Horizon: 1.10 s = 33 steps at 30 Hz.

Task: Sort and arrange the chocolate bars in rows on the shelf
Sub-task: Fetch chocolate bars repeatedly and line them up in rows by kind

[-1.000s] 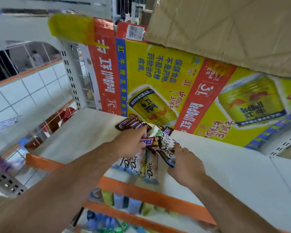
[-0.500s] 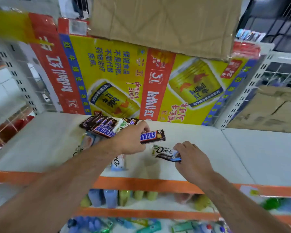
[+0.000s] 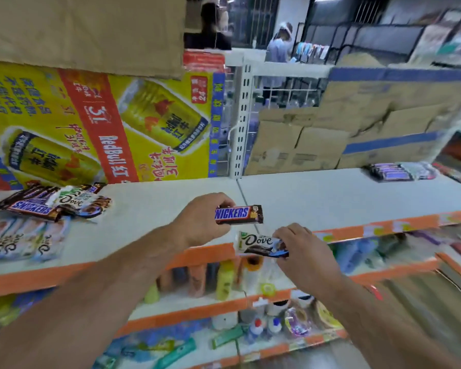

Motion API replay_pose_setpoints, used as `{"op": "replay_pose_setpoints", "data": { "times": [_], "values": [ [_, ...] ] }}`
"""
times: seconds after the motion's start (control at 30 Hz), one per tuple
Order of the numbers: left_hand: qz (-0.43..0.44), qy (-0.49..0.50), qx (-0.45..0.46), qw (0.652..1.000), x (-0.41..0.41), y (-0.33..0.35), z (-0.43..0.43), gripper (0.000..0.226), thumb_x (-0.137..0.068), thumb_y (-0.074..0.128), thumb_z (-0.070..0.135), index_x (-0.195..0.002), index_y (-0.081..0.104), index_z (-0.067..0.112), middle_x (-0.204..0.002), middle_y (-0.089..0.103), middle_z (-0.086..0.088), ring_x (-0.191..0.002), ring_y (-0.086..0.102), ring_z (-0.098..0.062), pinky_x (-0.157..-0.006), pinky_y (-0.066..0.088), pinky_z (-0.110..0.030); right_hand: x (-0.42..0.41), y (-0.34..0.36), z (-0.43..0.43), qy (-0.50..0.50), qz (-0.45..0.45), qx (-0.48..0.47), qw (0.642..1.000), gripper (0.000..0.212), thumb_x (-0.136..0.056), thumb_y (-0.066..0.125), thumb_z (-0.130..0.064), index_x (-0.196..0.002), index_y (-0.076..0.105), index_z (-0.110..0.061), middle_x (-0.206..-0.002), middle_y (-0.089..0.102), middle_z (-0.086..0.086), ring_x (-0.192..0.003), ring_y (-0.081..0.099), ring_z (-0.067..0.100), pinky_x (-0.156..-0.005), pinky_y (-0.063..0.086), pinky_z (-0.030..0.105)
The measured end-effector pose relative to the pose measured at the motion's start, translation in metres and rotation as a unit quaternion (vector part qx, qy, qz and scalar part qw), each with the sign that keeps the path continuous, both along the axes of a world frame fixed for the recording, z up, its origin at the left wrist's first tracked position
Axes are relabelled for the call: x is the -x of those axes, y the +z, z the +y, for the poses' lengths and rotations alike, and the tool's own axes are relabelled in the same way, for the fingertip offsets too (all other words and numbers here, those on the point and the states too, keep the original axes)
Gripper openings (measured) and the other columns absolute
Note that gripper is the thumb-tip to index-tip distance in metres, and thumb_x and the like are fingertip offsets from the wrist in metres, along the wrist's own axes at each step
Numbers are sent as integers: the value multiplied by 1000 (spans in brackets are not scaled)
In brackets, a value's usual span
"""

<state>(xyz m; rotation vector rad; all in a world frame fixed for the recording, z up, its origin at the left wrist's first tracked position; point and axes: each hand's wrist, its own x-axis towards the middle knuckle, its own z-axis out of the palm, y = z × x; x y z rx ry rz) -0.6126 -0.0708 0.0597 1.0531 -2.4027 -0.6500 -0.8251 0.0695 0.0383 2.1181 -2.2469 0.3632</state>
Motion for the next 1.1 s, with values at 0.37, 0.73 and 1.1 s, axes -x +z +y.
{"op": "replay_pose_setpoints", "data": {
  "times": [0.37, 0.73, 1.1],
  "values": [
    [-1, -104, 11, 994, 198, -1, 37, 46, -69, 76, 25, -111, 59, 31, -101, 63, 13, -88, 58, -5, -80, 49, -24, 166, 3, 76, -110, -8, 6, 994, 44, -80, 66, -22, -121, 51, -28, -115, 51, -7, -106, 52, 19, -69, 51, 35],
    [19, -192, 6, 981, 396, -21, -21, 41, -69, 79, 24, -106, 62, 27, -100, 65, 9, -87, 59, -10, -81, 49, -31, 323, -11, 48, -182, 9, 10, 983, 38, -74, 64, -18, -110, 58, -27, -100, 53, -5, -95, 55, 22, -58, 33, 26],
    [25, -221, 38, 974, 554, -32, -94, 34, -70, 76, 32, -102, 62, 30, -99, 60, 9, -90, 49, -7, -80, 46, -29, 457, -7, -15, -207, 13, -5, 978, 35, -73, 62, -17, -105, 57, -30, -98, 53, -5, -91, 54, 23, -64, 49, 39]
  ]
}}
